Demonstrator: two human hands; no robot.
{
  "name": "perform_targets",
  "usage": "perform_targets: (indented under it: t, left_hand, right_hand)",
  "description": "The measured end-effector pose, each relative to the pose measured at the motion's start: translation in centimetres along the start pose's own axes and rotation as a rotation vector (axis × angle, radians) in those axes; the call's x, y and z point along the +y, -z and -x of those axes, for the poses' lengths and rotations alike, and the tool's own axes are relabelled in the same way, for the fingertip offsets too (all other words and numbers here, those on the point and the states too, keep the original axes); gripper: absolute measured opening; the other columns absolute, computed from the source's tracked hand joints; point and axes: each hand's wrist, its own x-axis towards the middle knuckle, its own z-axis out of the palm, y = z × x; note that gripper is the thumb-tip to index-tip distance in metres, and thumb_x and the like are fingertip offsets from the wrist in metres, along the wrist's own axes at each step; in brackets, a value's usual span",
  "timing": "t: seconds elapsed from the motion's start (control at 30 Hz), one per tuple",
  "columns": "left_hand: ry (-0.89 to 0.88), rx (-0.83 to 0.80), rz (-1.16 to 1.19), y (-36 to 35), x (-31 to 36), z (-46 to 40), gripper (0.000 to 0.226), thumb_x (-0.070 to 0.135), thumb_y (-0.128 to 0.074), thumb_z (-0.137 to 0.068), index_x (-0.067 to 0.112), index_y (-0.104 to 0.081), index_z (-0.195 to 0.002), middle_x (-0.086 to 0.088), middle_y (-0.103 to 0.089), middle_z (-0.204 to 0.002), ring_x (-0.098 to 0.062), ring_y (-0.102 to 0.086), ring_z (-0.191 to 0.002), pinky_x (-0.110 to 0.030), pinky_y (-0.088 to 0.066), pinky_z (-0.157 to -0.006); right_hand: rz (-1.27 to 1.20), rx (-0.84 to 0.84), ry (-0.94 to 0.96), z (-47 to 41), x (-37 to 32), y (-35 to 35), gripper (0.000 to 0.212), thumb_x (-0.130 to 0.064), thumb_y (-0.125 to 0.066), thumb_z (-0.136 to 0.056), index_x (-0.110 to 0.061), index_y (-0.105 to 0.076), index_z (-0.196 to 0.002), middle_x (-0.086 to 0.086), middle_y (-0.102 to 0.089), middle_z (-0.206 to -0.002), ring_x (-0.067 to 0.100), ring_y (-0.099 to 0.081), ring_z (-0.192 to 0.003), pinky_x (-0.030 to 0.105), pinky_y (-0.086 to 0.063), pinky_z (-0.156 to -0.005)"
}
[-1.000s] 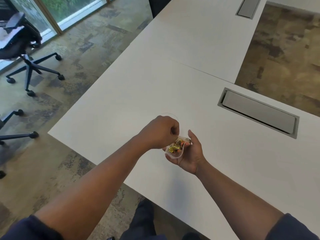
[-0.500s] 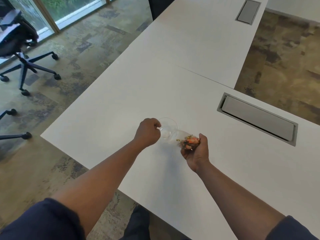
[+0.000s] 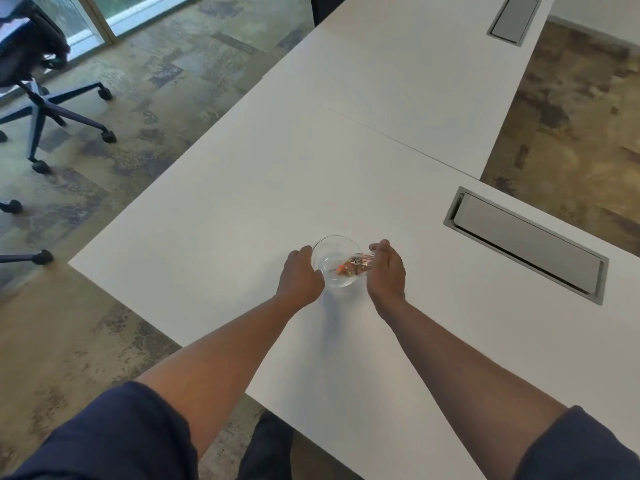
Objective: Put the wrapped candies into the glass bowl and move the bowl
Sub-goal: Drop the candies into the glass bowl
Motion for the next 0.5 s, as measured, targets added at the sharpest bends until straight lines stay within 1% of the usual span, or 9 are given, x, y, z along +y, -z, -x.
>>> perform_targets:
  t: [0.07, 0.13, 0.17, 0.23, 0.27, 0.33, 0.43, 0.47, 0.5]
  left_hand:
    - [0.006, 0.002, 0.009, 0.0, -0.1, -0.1, 0.040, 0.015, -0.061, -0.093, 0.009, -0.051, -0.131, -0.012, -0.055, -0.122, -0.026, -0.051, -0.109, -0.027, -0.034, -0.084]
    - [0.007, 0.004, 0.013, 0.0, -0.2, -0.2, 0.042, 0.015, -0.062, -0.092, 0.008, -0.051, -0.133, -0.013, -0.056, -0.124, -0.029, -0.053, -0.114, -0.027, -0.034, -0.085]
    - [0.007, 0.005, 0.016, 0.0, -0.2, -0.3, 0.043, 0.014, -0.063, -0.092, 0.008, -0.051, -0.133, -0.014, -0.056, -0.125, -0.030, -0.053, -0.116, -0.028, -0.035, -0.086]
    - [0.004, 0.008, 0.020, 0.1, -0.1, -0.4, 0.041, 0.014, -0.064, -0.092, 0.008, -0.052, -0.131, -0.014, -0.057, -0.125, -0.031, -0.054, -0.116, -0.028, -0.036, -0.085]
    - [0.007, 0.008, 0.024, 0.1, -0.1, -0.3, 0.041, 0.014, -0.064, -0.092, 0.009, -0.053, -0.131, -0.014, -0.057, -0.125, -0.030, -0.054, -0.116, -0.029, -0.036, -0.085]
    - [0.012, 0.006, 0.030, 0.2, 0.0, -0.3, 0.041, 0.015, -0.064, -0.092, 0.010, -0.053, -0.131, -0.014, -0.058, -0.125, -0.030, -0.054, -0.116, -0.030, -0.040, -0.085]
    - [0.016, 0.005, 0.034, 0.2, 0.0, 0.0, 0.046, 0.017, -0.065, -0.094, 0.010, -0.051, -0.137, -0.014, -0.057, -0.129, -0.029, -0.054, -0.120, -0.031, -0.041, -0.089]
    - [0.016, 0.005, 0.037, 0.3, 0.0, 0.0, 0.046, 0.018, -0.065, -0.094, 0.010, -0.051, -0.137, -0.014, -0.057, -0.130, -0.029, -0.054, -0.120, -0.031, -0.040, -0.088]
    - [0.016, 0.001, 0.042, 0.3, 0.0, 0.1, 0.045, 0.019, -0.064, -0.095, 0.010, -0.050, -0.137, -0.014, -0.056, -0.131, -0.029, -0.054, -0.120, -0.030, -0.040, -0.087]
  right_hand:
    - [0.112, -0.016, 0.144, 0.0, -0.5, -0.4, 0.047, -0.039, -0.030, -0.109, -0.008, -0.064, -0.099, 0.009, -0.065, -0.105, 0.022, -0.058, -0.099, 0.036, -0.044, -0.085]
    - [0.254, -0.024, 0.291, 0.0, -1.0, -0.7, 0.045, -0.035, -0.029, -0.108, -0.009, -0.059, -0.088, 0.009, -0.063, -0.100, 0.032, -0.058, -0.100, 0.041, -0.046, -0.083]
    - [0.316, -0.035, 0.351, 0.1, -1.3, -0.8, 0.043, -0.035, -0.027, -0.106, -0.011, -0.054, -0.083, 0.010, -0.063, -0.099, 0.035, -0.057, -0.100, 0.042, -0.046, -0.081]
    - [0.397, -0.062, 0.430, 0.3, -2.0, -0.9, 0.035, -0.038, -0.023, -0.103, -0.022, -0.047, -0.083, 0.012, -0.061, -0.103, 0.038, -0.054, -0.105, 0.039, -0.042, -0.079]
    - [0.427, -0.077, 0.461, 0.3, -2.2, -1.1, 0.035, -0.040, -0.021, -0.102, -0.025, -0.048, -0.086, 0.011, -0.059, -0.105, 0.037, -0.052, -0.108, 0.036, -0.038, -0.079]
    - [0.472, -0.105, 0.496, 0.5, -2.8, -1.2, 0.047, -0.045, -0.016, -0.099, -0.020, -0.056, -0.092, 0.010, -0.057, -0.112, 0.034, -0.046, -0.114, 0.036, -0.039, -0.083]
    - [0.501, -0.081, 0.516, 0.6, -3.2, -1.1, 0.058, -0.045, -0.020, -0.102, -0.013, -0.065, -0.119, 0.009, -0.056, -0.129, 0.033, -0.039, -0.126, 0.044, -0.044, -0.098]
    - [0.504, -0.069, 0.526, 0.6, -3.3, -1.0, 0.059, -0.046, -0.020, -0.102, -0.014, -0.065, -0.124, 0.009, -0.055, -0.132, 0.033, -0.038, -0.127, 0.044, -0.042, -0.102]
    - [0.498, -0.055, 0.532, 0.5, -3.5, -0.8, 0.061, -0.047, -0.019, -0.101, -0.014, -0.066, -0.123, 0.009, -0.056, -0.131, 0.032, -0.038, -0.128, 0.042, -0.039, -0.104]
